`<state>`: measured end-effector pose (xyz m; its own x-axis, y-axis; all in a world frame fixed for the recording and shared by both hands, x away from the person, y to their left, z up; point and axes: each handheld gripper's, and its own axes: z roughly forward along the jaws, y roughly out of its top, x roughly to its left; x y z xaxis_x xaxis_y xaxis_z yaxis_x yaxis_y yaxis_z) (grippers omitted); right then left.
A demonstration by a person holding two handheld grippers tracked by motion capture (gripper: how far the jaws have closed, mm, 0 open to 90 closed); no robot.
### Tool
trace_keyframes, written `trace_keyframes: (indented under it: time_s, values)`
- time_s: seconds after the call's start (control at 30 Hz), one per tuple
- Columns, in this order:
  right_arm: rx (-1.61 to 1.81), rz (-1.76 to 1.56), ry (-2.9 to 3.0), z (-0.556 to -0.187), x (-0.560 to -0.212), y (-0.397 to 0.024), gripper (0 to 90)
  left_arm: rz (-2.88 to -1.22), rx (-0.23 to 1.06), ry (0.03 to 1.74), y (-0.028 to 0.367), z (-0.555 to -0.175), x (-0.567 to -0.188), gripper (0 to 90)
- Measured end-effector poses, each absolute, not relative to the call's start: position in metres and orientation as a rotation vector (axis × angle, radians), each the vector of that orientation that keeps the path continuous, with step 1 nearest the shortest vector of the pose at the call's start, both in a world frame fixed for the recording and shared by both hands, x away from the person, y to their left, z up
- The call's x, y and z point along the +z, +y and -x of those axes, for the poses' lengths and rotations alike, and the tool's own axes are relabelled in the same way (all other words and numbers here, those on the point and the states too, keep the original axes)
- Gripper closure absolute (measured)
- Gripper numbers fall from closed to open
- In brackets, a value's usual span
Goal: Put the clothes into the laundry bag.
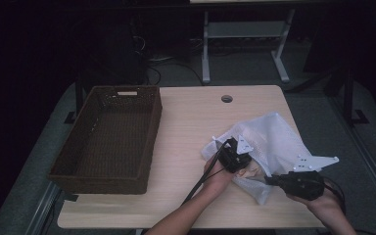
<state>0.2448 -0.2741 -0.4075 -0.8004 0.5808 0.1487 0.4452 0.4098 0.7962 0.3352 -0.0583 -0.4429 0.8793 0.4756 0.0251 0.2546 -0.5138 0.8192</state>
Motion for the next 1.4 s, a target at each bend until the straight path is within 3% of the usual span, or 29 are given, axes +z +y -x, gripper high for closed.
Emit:
trace_keyframes:
  time_s: [0.03,0.1,0.13,0.17,0.33,0.53,0.9,0.93,0.97,1.03,1.07,1.1,1.2,1.4]
  values:
    - [1.341,-0.924,2.505,-0.246,-0.409,-0.275,88.2,-2.128,0.286,0.521,-0.057,-0.334,-0.442,71.3]
    - [1.339,-0.932,2.502,-0.247,-0.409,-0.275,88.2,-2.135,0.257,0.508,-0.054,-0.331,-0.439,62.7]
    - [1.339,-0.932,2.502,-0.247,-0.409,-0.275,88.2,-2.132,0.237,0.506,-0.052,-0.329,-0.436,62.7]
    - [1.338,-0.936,2.498,-0.247,-0.410,-0.276,88.0,-2.129,0.191,0.493,-0.046,-0.326,-0.431,53.6]
    - [1.334,-0.936,2.500,-0.247,-0.411,-0.275,87.9,-2.122,0.146,0.470,-0.028,-0.315,-0.419,39.5]
    - [1.323,-0.936,2.507,-0.247,-0.412,-0.273,87.9,-2.150,0.171,0.493,0.010,-0.305,-0.416,34.9]
    - [1.320,-0.939,2.513,-0.248,-0.414,-0.273,87.9,-2.349,0.243,0.662,0.047,-0.313,-0.452,31.4]
    - [1.315,-0.939,2.514,-0.248,-0.414,-0.273,87.9,-2.357,0.247,0.666,0.049,-0.313,-0.453,31.5]
    - [1.315,-0.938,2.515,-0.248,-0.414,-0.272,87.9,-2.355,0.207,0.670,0.053,-0.315,-0.455,42.3]
    - [1.314,-0.937,2.514,-0.248,-0.414,-0.272,87.9,-2.356,0.201,0.668,0.053,-0.315,-0.455,54.4]
    - [1.314,-0.937,2.514,-0.248,-0.414,-0.272,87.9,-2.357,0.203,0.664,0.054,-0.316,-0.455,54.4]
    - [1.312,-0.936,2.515,-0.248,-0.415,-0.272,88.0,-2.357,0.201,0.664,0.054,-0.317,-0.455,65.2]
    - [1.310,-0.936,2.517,-0.248,-0.415,-0.272,88.0,-2.357,0.193,0.657,0.055,-0.318,-0.455,81.7]
    - [1.311,-0.937,2.516,-0.248,-0.415,-0.272,88.0,-2.258,0.082,0.635,0.050,-0.314,-0.442,85.3]
